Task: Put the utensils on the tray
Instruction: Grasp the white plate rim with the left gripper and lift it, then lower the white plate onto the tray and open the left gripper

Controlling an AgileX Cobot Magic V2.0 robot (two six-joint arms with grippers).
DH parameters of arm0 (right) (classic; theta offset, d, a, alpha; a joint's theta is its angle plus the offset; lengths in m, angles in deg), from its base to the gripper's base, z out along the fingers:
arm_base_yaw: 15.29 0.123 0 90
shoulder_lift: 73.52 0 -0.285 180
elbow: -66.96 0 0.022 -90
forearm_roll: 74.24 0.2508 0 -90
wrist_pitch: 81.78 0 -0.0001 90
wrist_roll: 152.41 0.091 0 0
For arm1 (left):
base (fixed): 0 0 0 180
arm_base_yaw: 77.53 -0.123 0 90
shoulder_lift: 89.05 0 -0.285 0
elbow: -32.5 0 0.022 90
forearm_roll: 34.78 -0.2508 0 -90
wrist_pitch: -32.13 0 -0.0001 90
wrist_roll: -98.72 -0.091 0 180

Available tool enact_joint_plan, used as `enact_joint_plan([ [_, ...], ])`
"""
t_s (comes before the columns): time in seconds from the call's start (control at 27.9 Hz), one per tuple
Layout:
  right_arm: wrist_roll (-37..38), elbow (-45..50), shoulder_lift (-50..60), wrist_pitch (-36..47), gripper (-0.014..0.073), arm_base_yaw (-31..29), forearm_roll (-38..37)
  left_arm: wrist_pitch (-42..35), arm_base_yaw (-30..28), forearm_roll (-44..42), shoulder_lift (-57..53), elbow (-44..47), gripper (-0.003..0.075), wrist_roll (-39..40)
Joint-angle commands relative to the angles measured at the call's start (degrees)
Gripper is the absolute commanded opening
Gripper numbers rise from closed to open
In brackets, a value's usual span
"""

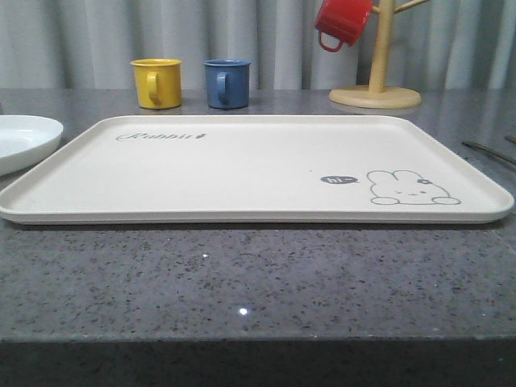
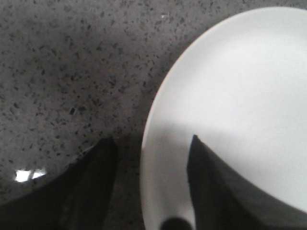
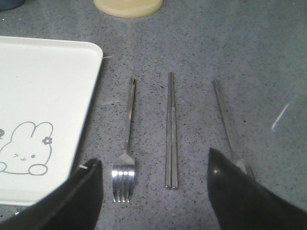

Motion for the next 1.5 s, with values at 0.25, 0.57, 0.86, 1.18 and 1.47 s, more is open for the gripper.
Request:
enact_joint_plan([
  [0.25,-0.6,-2.05,-0.53,3.44,0.0497,-0.27,-0.29,1.28,0.49,2.04,-4.19,-3.35,-0.0018,-0.29],
  [0.57,-0.6,-2.05,-0.53,3.44,0.0497,-0.27,-0.29,10.84,7.11,4.17,-11.86,-11.03,-0.0018,-0.43],
  [0.86,-0.6,-2.05,-0.53,3.41,0.0497,-0.27,-0.29,9.6,18.32,4.67,-10.53,-11.02,-0.0018,-0.43],
  [1.18,-0.6,-2.05,-0.53,3.41,0.0497,-0.27,-0.29,7.34,28.6,4.67,-4.85,-11.02,-0.0018,-0.43],
  [1.47,-0.6,-2.05,-0.53,3.41,0.0497,-0.27,-0.29,5.6,32.08,4.67,0.0,-11.02,-0.0018,-0.43],
])
